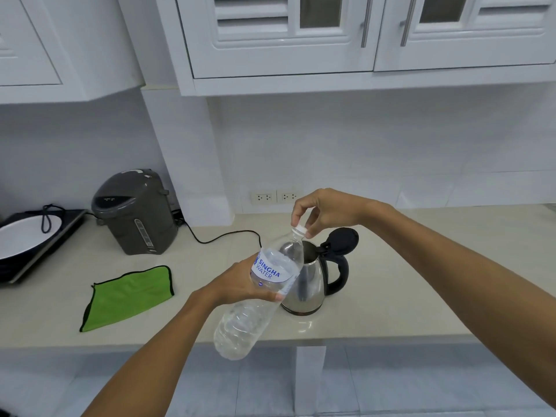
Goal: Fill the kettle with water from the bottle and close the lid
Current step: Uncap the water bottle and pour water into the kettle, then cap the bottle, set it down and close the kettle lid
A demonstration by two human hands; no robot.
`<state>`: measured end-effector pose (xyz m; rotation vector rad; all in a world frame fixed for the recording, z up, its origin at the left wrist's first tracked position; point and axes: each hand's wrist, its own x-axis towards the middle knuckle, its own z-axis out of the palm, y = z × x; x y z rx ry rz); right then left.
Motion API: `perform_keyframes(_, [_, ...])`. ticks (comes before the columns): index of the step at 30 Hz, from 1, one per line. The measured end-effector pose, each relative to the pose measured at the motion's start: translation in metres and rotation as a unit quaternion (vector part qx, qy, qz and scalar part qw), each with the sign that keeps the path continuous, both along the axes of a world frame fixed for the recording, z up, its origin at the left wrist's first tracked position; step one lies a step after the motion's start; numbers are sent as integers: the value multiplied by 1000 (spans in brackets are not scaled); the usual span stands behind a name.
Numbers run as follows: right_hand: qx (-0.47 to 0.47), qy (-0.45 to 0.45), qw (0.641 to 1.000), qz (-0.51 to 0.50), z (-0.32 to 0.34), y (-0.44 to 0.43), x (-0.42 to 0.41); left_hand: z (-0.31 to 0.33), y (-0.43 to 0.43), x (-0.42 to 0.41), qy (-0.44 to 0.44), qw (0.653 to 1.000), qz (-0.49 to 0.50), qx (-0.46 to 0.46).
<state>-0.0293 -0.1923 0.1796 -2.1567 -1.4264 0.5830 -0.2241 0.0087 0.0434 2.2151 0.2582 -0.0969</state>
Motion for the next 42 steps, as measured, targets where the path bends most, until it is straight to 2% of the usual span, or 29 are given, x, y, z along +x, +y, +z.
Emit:
perform_keyframes(5, [-21,28,999,-27,3,7,-11,0,0,-9,-6,1000,0,3])
perform_keyframes(10, [-67,-85,993,-53,0,15,-29,0,1,-13,-15,1000,16,-5])
perform_keyframes(14, [-104,-121,980,-117,-4,24,-40,0,-3,-13,-24,999,30,5])
perform_keyframes(21, [-131,-42,965,-222,-19,16,-52,-16,-23,-21,-42,998,51,3])
perform_keyframes(25, [-78,-25,958,-275,-32,-6,-63,-30,-52,-21,-63,994,78,-33])
perform_keyframes(31, [-27,113,950,-290,-62,-77,-87,-55,-130,8,-112,981,114,-107])
perform_keyframes(33, [-24,131,947,-291,-70,-102,-89,-66,-160,25,-120,979,112,-122])
perform_keyframes(37, [28,114,918,-378,-90,-148,-70,-75,-219,67,-118,977,108,-143])
perform_keyframes(42, [53,51,908,-414,-94,-194,-18,-76,-273,132,-108,971,105,-184])
